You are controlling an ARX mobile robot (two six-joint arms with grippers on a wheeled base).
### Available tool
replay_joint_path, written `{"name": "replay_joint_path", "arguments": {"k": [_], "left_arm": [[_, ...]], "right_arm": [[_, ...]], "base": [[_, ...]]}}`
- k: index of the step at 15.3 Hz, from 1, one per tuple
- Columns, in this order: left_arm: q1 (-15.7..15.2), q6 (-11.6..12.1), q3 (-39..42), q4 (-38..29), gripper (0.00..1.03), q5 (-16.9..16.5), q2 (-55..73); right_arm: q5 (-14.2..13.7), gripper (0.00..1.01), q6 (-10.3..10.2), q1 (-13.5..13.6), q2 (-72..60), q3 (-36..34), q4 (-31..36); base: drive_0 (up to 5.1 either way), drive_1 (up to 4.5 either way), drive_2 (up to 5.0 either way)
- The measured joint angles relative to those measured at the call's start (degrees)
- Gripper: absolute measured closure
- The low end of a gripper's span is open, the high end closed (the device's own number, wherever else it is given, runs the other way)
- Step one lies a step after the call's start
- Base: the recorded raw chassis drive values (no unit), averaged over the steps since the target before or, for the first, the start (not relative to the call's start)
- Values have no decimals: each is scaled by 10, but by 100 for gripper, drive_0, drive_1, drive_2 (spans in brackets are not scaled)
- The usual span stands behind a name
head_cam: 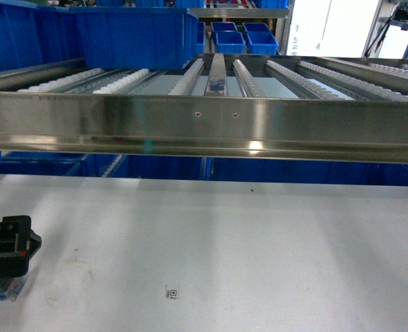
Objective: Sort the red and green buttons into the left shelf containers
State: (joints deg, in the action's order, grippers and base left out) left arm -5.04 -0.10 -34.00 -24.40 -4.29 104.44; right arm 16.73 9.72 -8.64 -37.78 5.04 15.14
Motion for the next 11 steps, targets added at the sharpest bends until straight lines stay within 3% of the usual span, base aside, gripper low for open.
{"name": "replay_joint_path", "arguments": {"k": [4,7,11], "left_arm": [[23,-1,4,5,5,17,11],[43,1,7,7,36,43,14],[45,-2,15,8,72,48,16]], "right_arm": [[0,75,0,0,0,0,0],[0,75,0,0,0,0,0],[0,75,0,0,0,0,0]], "base": [[0,0,0],[0,0,0],[0,0,0]]}}
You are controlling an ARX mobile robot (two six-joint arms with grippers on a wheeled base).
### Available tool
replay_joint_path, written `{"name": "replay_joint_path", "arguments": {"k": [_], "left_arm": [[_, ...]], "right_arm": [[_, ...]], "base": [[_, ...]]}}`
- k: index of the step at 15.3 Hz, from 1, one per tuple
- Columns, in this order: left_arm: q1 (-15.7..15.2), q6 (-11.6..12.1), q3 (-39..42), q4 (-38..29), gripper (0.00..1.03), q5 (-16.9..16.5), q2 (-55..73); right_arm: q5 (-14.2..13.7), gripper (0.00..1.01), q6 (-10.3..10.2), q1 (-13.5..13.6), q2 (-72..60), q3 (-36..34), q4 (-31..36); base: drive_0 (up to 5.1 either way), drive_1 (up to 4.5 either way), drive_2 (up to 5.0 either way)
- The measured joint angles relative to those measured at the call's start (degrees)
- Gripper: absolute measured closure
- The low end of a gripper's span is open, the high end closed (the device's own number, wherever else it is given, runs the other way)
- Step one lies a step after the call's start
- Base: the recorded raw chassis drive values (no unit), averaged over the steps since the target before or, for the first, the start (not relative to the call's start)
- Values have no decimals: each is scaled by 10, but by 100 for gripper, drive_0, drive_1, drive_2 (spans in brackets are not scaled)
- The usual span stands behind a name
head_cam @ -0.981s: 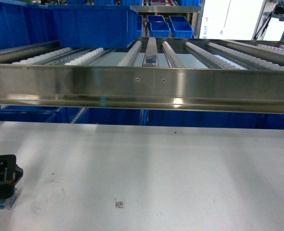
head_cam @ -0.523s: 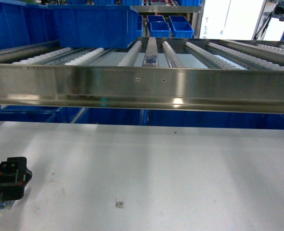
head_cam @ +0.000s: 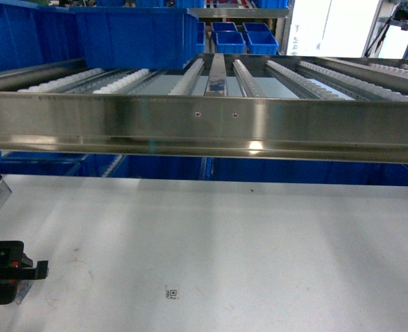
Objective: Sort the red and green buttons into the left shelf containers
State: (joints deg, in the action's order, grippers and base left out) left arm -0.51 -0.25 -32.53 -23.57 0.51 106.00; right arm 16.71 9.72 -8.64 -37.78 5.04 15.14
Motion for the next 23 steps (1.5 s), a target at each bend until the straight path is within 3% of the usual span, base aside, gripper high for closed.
{"name": "replay_joint_path", "arguments": {"k": [4,7,11,17,21,23], "left_arm": [[1,-19,21,-36,73,-10,-17],[8,-37,47,-78,73,-16,-139],[26,-58,102,-6,73,-17,-336],[132,-61,149,70,73,90,-516],[210,-87,162,151,73,183,-614],[268,-113,178,204,73,252,-662]], "right_arm": [[0,75,0,0,0,0,0],[0,75,0,0,0,0,0],[0,75,0,0,0,0,0],[0,75,0,0,0,0,0],[0,75,0,0,0,0,0],[0,75,0,0,0,0,0]], "base": [[0,0,0],[0,0,0],[0,0,0],[0,0,0],[0,0,0],[0,0,0]]}}
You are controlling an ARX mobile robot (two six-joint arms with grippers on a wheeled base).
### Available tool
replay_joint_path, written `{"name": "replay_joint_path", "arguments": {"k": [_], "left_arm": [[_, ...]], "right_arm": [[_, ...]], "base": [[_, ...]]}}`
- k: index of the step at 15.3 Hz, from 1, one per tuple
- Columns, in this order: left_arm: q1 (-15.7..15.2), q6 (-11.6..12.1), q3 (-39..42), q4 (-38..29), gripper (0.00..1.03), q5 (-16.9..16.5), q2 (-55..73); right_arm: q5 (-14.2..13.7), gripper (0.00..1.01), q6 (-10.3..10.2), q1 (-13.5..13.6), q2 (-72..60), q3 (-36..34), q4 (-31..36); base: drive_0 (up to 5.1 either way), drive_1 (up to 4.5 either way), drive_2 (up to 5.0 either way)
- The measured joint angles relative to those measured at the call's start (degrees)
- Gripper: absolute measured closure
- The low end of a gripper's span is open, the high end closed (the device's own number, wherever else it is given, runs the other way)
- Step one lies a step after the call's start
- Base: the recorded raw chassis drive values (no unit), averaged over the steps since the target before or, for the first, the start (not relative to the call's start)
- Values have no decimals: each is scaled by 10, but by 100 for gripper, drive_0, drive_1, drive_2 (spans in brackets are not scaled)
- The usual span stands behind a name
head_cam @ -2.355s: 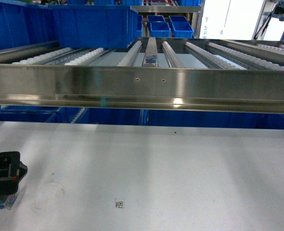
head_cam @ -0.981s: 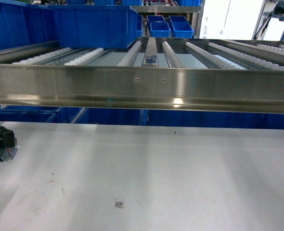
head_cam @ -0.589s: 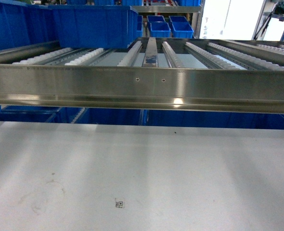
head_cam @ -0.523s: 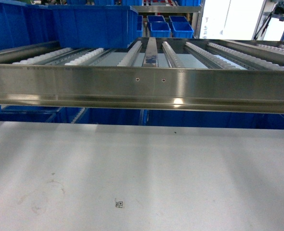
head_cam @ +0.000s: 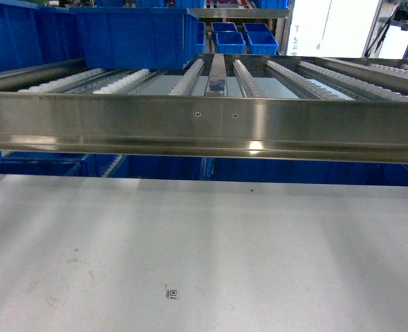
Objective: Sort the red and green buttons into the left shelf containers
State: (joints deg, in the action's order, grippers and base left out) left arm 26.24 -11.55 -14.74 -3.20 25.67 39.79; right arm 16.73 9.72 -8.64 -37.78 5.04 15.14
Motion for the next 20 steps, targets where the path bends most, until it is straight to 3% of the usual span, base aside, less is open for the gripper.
{"name": "replay_joint_path", "arguments": {"k": [2,3,4,5,9,20], "left_arm": [[64,-42,14,50,73,66,-18],[91,-63,23,44,73,92,-8],[95,-68,24,17,73,93,13],[79,-60,24,-34,73,91,40],[77,-53,24,-36,73,91,40],[78,-49,24,-35,73,90,40]], "right_arm": [[0,75,0,0,0,0,0],[0,75,0,0,0,0,0],[0,75,0,0,0,0,0],[0,75,0,0,0,0,0],[0,75,0,0,0,0,0],[-2,75,0,0,0,0,0]], "base": [[0,0,0],[0,0,0],[0,0,0],[0,0,0],[0,0,0],[-485,221,285]]}}
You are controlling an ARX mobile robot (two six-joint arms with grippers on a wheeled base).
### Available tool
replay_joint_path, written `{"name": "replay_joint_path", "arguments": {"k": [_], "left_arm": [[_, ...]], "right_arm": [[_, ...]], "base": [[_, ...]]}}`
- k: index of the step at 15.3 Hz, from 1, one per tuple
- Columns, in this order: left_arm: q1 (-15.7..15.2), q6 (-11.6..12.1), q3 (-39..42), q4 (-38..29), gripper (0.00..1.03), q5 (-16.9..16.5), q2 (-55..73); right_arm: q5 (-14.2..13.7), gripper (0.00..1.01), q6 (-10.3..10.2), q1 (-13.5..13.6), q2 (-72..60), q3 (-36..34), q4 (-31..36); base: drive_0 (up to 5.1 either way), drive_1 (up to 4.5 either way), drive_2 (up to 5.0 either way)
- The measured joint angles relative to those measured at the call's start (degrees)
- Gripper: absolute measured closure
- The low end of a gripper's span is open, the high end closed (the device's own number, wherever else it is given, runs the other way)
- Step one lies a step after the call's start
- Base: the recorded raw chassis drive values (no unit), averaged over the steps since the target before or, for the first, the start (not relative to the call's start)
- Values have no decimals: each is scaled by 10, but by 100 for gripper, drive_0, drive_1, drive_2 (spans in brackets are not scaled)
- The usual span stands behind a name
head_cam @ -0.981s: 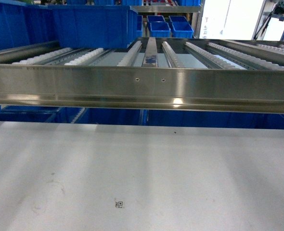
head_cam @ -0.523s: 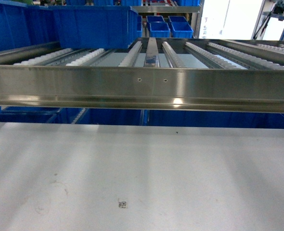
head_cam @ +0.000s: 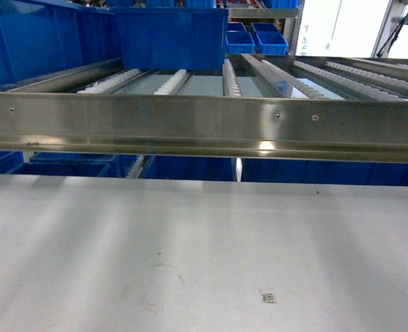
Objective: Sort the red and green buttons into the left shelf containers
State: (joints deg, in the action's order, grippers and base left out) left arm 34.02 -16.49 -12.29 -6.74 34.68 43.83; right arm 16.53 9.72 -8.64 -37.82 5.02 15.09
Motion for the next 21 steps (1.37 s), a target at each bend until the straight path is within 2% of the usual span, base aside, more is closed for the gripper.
{"name": "replay_joint_path", "arguments": {"k": [21], "left_arm": [[0,0,0,-1,74,0,-1]], "right_arm": [[0,75,0,0,1,-1,2]], "base": [[-465,83,387]]}}
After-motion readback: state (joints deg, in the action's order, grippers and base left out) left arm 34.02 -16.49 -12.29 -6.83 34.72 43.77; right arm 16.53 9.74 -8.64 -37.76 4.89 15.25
